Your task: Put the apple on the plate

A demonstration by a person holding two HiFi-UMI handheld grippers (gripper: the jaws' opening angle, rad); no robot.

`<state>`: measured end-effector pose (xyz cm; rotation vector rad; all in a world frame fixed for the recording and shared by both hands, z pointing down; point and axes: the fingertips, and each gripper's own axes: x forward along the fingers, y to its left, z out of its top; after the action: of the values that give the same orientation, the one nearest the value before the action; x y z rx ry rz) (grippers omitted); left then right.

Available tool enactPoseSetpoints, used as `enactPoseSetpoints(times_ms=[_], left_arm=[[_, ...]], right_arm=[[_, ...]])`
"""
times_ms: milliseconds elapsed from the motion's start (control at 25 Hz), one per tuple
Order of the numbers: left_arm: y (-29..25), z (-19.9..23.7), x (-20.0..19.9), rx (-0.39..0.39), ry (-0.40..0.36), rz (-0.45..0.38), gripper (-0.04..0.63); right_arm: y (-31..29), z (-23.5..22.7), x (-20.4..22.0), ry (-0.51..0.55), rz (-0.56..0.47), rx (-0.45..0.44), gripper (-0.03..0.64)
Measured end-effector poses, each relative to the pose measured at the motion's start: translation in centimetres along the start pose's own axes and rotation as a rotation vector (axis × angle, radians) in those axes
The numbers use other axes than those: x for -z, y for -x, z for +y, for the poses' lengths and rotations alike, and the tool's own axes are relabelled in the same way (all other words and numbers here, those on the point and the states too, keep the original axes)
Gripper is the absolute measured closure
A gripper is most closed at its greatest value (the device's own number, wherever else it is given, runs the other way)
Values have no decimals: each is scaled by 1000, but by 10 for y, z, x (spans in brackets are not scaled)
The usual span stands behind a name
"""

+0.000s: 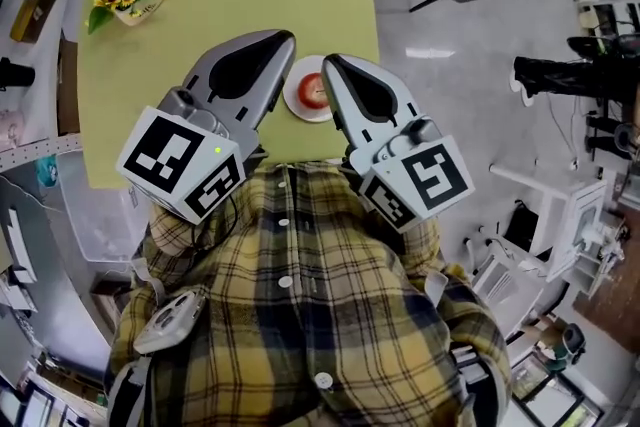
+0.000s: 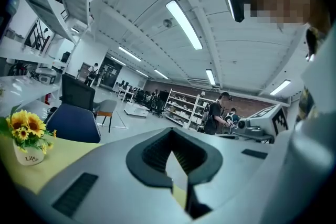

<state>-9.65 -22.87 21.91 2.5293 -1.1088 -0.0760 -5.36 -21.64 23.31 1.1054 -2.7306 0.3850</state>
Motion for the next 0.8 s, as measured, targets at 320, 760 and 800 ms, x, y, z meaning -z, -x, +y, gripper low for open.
enactPoseSetpoints(times_ms=[320,760,800], left_arm=[[2,4,-1,-7,-4,2,589],[4,6,6,-23,4,11,589],[3,4,8,-23,5,11,589]], right_arm=[[-5,2,-2,19,14,-17,621],[-3,-8,4,-39,23,-1,621],[-1,-9,5,-39,23,-2,621]])
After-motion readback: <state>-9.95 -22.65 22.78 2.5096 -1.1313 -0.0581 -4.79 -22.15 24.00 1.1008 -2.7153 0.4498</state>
